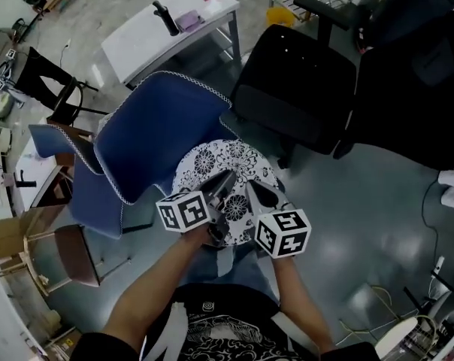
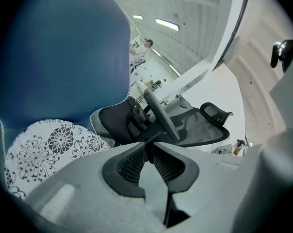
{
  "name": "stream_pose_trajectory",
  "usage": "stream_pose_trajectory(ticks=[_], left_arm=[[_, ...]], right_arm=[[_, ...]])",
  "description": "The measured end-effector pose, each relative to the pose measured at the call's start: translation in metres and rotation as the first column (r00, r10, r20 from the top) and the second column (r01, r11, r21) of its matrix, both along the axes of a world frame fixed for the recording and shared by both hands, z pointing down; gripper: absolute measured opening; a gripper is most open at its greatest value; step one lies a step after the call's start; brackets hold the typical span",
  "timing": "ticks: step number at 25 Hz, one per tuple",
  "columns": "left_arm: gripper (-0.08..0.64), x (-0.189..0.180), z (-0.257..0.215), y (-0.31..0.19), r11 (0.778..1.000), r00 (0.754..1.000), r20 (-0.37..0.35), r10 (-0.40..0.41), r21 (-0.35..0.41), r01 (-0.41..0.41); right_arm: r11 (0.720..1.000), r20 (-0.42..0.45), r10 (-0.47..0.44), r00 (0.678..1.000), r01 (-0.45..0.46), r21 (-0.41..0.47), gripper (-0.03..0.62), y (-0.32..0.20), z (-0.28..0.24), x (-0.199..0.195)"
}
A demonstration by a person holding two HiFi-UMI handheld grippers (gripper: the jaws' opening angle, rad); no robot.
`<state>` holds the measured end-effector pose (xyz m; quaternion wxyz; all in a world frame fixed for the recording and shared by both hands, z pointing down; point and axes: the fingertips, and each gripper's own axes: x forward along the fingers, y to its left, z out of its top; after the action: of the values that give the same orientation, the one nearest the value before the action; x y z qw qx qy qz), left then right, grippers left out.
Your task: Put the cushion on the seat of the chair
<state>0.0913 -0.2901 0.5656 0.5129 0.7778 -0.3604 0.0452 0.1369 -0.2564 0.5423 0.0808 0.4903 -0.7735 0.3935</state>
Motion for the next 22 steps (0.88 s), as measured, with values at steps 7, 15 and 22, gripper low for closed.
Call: stream_pose_trajectory(ticks=[7,15,22], left_arm=[[0.003,-0.024,-0.066,0.008,0.980,0.993,0.120,-0.018,0.197,-0.006],[-0.003,-0.025,-0.121,0.036,0.929,0.972,0.219,0.086,0.334,-0.158],[-0.003,-0.050,-0.146,0.057,0.914,0.962,0.254,0.097,0.360,-0.188]], right_arm=[[0.990,-0.007,-0.122,0.992,0.123,0.071,-0.002,0.012,-0.045,-0.027],[0.975,-0.064,-0.154,0.986,0.163,0.154,-0.002,0.023,-0.098,-0.059],[0.977,-0.110,-0.070,0.991,0.090,0.192,-0.002,0.041,-0.121,-0.069]])
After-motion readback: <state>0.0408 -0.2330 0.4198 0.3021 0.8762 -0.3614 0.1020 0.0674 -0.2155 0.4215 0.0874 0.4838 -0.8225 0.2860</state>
